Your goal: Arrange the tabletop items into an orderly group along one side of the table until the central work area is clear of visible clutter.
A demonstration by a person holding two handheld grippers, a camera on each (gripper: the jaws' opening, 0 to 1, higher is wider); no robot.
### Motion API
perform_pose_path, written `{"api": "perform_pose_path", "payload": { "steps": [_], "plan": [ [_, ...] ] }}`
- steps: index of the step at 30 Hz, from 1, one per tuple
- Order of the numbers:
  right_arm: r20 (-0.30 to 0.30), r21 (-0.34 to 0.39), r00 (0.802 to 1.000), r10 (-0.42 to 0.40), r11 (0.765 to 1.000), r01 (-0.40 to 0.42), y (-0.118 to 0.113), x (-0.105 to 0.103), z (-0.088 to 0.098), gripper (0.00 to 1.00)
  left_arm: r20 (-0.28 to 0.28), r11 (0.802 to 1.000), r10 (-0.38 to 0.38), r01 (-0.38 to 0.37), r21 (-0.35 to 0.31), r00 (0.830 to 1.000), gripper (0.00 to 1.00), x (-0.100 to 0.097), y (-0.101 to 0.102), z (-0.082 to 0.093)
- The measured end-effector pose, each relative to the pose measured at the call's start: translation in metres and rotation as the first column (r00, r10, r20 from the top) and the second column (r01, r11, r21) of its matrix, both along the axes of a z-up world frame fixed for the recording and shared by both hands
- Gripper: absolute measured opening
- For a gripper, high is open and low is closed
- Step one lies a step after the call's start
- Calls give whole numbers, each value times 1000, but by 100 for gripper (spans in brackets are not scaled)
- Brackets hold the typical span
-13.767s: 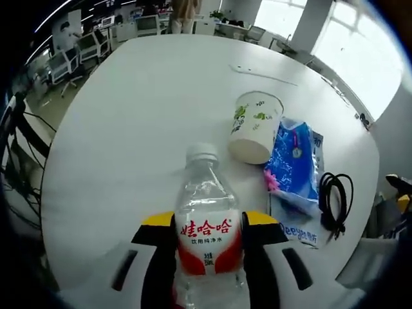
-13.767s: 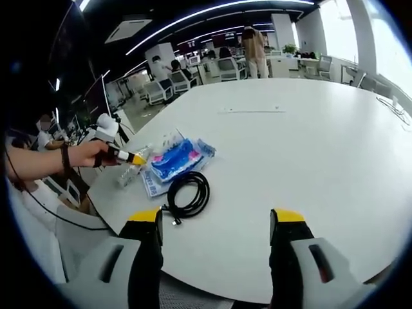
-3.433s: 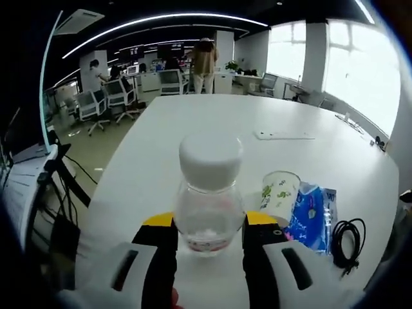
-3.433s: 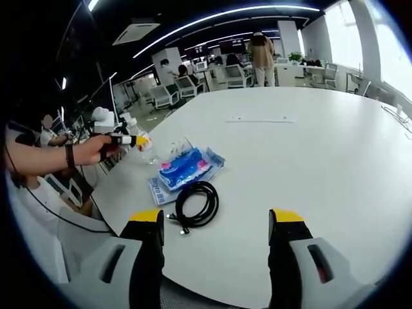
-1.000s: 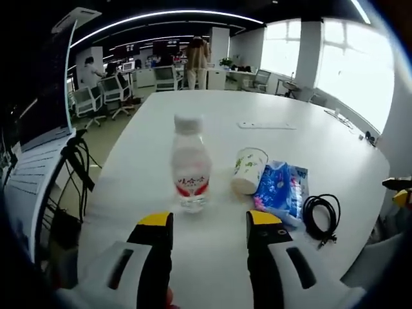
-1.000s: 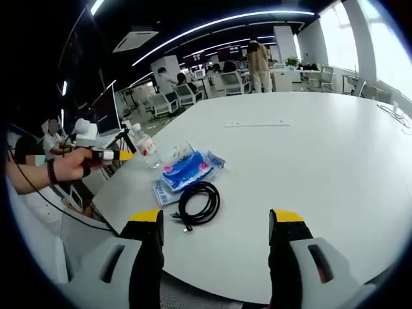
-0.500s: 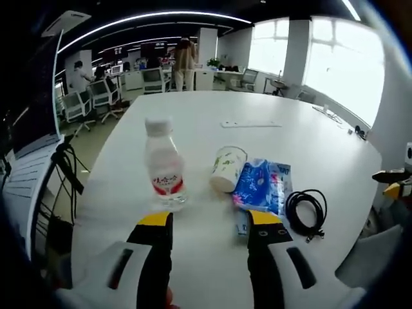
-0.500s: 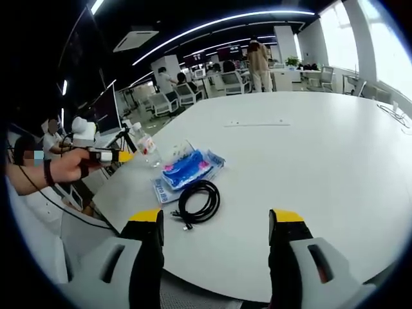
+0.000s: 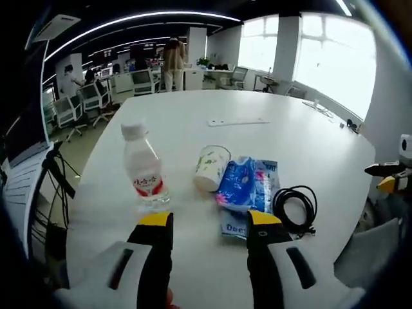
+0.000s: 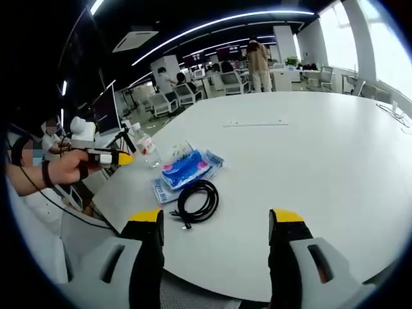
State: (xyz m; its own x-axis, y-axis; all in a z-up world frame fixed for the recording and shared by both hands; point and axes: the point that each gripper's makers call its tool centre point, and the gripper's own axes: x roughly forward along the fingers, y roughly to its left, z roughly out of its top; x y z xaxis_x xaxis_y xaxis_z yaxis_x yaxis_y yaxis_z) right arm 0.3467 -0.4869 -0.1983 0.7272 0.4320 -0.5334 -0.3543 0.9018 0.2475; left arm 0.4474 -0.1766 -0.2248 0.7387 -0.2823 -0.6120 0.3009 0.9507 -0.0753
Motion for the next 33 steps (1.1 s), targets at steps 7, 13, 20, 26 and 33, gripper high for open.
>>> {"api": "perform_pose_path", "payload": {
  "steps": [7, 13, 20, 26, 33],
  "plan": [
    [-2, 3, 1000, -5, 1000, 5, -2, 0, -1, 65, 8, 999, -37, 37, -3, 999, 44, 1, -15, 7],
    [-5, 2, 1000, -7, 1000, 7, -4, 0, -2, 65, 12, 998, -70, 70, 2, 997, 44, 7, -26, 9],
    [-13, -3, 1000, -7, 1000, 7, -7, -1, -4, 65, 15, 995, -96, 96, 9, 995, 44, 16, -35, 10],
    [-15, -5, 1000, -12, 1000, 12, -11, 2, -4, 65, 15, 994, -110, 110, 13, 994, 44, 24, -40, 10],
    [-19, -4, 1000, -16, 1000, 16, -13, 4, -5, 65, 7, 993, -118, 118, 17, 993, 45, 32, -42, 8]
  ]
}}
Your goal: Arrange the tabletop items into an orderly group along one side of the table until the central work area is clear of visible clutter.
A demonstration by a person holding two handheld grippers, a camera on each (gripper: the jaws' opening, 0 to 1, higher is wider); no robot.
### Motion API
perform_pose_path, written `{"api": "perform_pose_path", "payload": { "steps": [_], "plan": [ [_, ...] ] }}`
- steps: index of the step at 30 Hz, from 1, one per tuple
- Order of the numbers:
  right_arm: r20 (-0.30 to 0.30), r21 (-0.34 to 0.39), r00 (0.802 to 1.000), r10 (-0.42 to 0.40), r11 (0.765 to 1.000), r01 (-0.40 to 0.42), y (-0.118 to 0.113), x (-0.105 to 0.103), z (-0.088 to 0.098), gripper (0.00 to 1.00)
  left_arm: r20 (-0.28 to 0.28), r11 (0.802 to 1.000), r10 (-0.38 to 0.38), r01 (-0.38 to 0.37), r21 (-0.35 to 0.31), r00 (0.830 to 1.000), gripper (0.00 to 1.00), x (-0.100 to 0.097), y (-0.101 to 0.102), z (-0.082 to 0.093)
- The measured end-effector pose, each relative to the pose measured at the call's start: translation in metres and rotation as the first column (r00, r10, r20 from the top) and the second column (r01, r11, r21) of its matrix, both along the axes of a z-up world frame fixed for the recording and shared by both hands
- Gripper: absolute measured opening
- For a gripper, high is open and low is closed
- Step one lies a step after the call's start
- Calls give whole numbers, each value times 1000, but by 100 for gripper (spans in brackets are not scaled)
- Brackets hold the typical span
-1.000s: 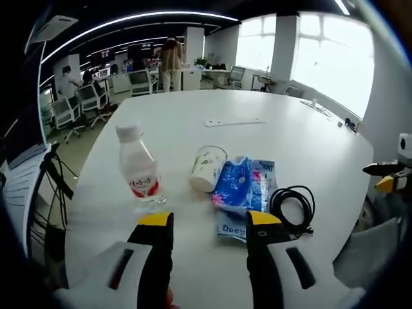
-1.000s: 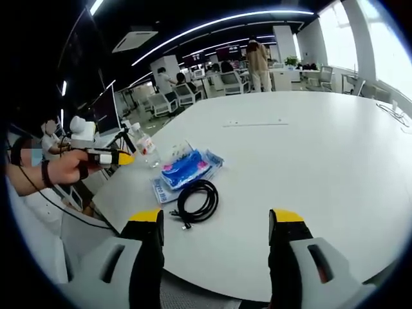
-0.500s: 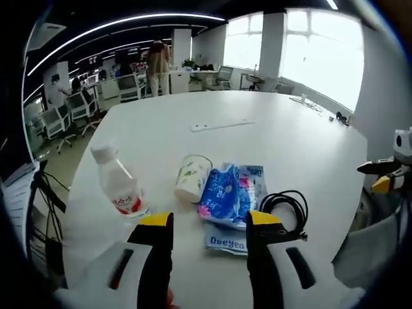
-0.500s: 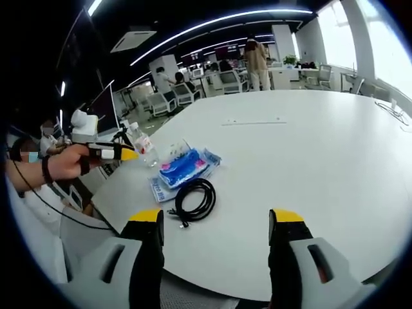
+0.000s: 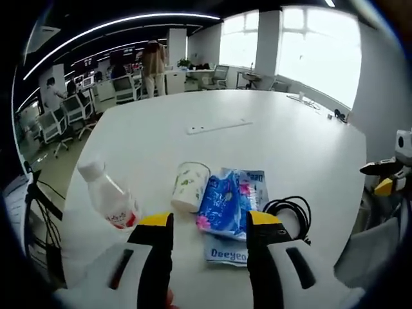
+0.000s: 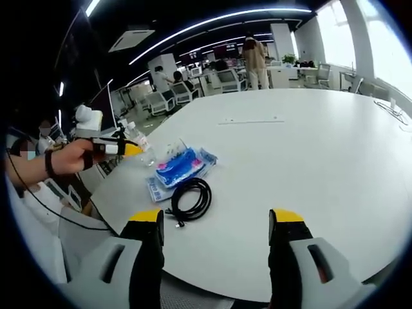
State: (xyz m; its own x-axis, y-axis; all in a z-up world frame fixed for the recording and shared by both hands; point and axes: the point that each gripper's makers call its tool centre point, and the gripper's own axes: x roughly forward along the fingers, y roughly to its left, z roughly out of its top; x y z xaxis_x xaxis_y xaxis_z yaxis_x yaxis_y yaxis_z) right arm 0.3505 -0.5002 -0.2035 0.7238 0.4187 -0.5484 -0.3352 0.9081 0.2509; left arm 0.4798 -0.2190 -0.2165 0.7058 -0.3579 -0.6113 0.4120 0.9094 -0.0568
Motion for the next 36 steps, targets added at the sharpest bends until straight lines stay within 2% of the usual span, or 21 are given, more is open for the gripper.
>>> {"api": "perform_pose_path", "payload": {
  "steps": [18, 36],
  "plan": [
    [-21, 6, 1000, -9, 1000, 9, -6, 1, -8, 65, -20, 999, -40, 40, 33, 999, 45, 23, -11, -14],
    [-50, 14, 999, -5, 1000, 6, -7, 2, -19, 65, -45, 996, -45, 48, 70, 998, 46, 53, -10, -30]
  ]
}}
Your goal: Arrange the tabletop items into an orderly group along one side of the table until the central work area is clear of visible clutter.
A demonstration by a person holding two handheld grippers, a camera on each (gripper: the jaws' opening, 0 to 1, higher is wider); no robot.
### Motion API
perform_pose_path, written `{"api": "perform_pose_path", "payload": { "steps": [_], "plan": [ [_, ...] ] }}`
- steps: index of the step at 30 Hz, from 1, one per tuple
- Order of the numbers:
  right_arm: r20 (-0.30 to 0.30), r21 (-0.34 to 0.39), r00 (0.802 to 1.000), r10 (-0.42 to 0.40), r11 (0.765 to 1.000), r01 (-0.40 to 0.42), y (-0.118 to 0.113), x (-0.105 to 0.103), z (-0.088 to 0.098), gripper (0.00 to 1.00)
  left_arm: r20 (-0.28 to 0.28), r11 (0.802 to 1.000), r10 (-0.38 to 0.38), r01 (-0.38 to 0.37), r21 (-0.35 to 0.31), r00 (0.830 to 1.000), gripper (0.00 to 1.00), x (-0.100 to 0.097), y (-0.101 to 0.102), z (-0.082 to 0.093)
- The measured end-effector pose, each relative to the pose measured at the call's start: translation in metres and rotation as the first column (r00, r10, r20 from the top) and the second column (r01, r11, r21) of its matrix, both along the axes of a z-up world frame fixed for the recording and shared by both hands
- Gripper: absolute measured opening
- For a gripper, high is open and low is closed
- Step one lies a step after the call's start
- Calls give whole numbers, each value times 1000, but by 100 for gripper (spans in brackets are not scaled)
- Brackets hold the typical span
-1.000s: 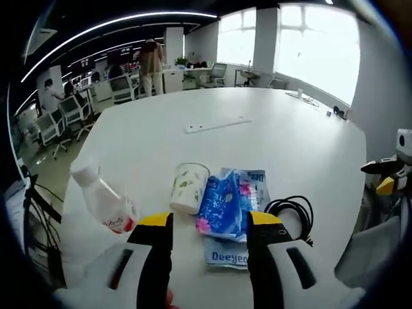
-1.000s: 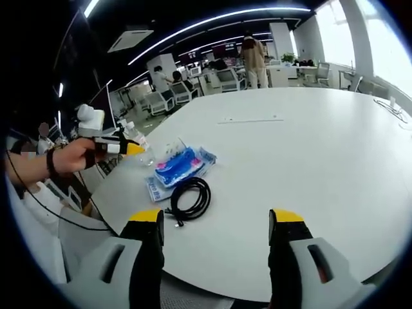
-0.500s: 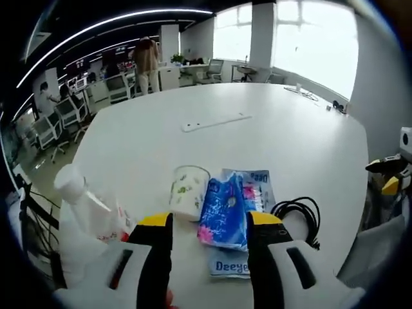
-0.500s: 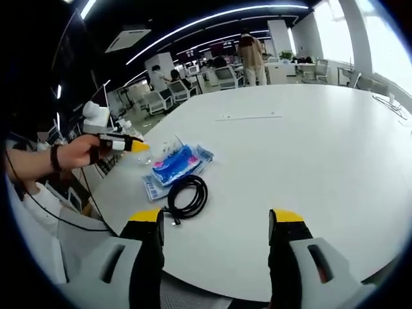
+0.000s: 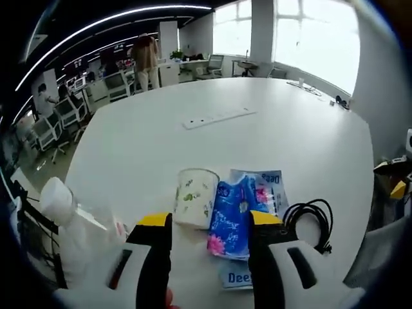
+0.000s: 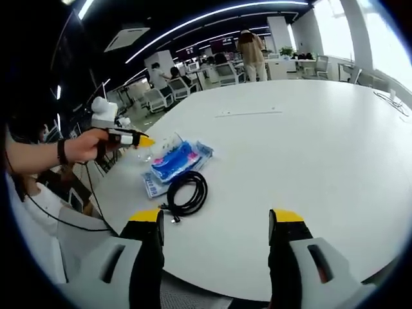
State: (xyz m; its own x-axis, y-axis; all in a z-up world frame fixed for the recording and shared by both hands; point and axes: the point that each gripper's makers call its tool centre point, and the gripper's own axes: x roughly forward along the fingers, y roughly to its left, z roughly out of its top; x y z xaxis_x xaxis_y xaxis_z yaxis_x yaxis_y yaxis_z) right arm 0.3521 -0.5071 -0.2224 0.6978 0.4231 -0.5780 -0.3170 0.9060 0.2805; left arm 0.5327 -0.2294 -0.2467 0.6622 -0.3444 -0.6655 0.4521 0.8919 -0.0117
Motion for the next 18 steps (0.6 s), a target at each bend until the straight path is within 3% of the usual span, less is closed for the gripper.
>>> {"api": "perform_pose_path", "payload": {
  "steps": [18],
  "plan": [
    [-14, 1, 1000, -20, 1000, 20, -10, 6, -3, 65, -46, 1000, 18, -17, 21, 999, 49, 23, -2, -27]
  ]
}}
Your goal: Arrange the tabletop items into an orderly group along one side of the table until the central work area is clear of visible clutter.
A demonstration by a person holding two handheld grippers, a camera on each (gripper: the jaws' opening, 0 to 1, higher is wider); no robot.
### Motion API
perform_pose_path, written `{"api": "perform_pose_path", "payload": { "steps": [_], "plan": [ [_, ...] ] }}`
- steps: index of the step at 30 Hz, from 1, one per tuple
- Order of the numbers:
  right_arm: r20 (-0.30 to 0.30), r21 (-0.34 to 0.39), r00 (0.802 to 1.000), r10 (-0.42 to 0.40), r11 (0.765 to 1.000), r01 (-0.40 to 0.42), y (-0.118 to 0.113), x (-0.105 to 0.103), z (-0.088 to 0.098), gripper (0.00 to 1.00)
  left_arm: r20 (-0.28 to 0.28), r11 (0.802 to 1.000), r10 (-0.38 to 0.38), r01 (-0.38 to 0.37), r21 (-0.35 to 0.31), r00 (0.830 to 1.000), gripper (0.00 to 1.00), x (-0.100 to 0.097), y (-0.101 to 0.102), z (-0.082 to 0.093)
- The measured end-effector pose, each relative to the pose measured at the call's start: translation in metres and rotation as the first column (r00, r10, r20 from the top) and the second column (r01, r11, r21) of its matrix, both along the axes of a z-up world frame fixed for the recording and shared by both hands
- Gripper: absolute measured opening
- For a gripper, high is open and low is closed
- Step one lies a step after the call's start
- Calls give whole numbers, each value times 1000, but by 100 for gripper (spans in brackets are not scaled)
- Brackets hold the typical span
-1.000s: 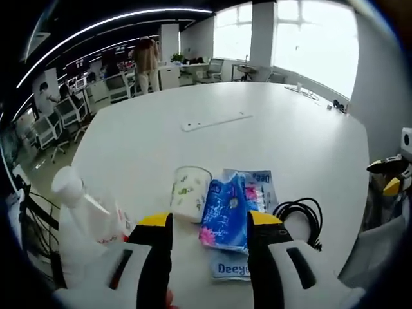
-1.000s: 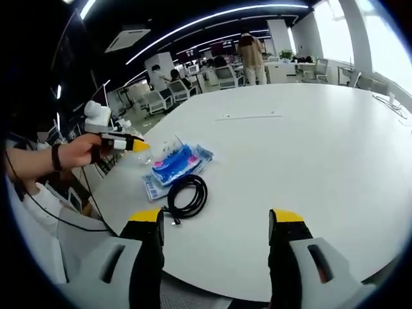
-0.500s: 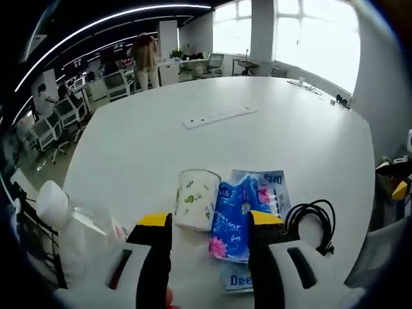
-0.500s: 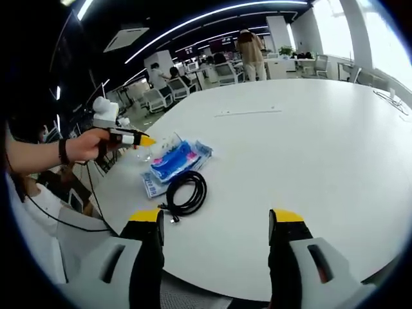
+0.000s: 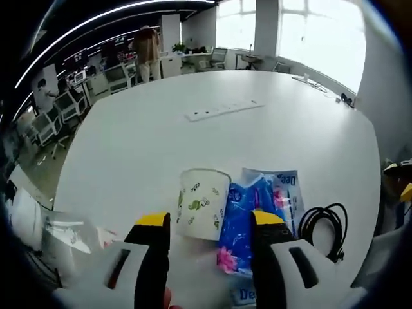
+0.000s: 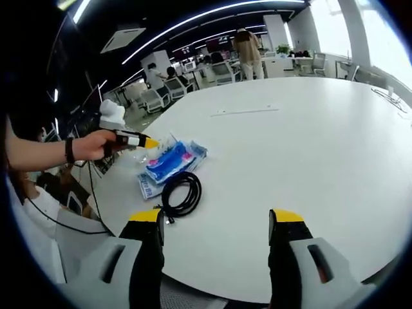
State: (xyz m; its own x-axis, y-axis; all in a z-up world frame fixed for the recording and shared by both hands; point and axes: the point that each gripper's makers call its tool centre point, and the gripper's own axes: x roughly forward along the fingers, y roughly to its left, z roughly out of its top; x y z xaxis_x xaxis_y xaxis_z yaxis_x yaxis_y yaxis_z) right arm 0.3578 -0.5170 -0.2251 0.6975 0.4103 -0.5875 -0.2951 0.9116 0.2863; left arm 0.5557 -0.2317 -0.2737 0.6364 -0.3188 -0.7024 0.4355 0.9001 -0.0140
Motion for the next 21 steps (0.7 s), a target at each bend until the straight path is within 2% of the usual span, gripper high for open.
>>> {"api": "perform_pose_path", "payload": {
  "steps": [16, 21],
  "plan": [
    [-33, -9, 999, -17, 1000, 16, -8, -7, -8, 65, -40, 999, -1, 3, 42, 999, 51, 15, 0, -23],
    [-31, -16, 999, -21, 1000, 21, -11, -6, -5, 65, -53, 999, 6, -4, 32, 999, 51, 19, -2, -28]
  ]
}}
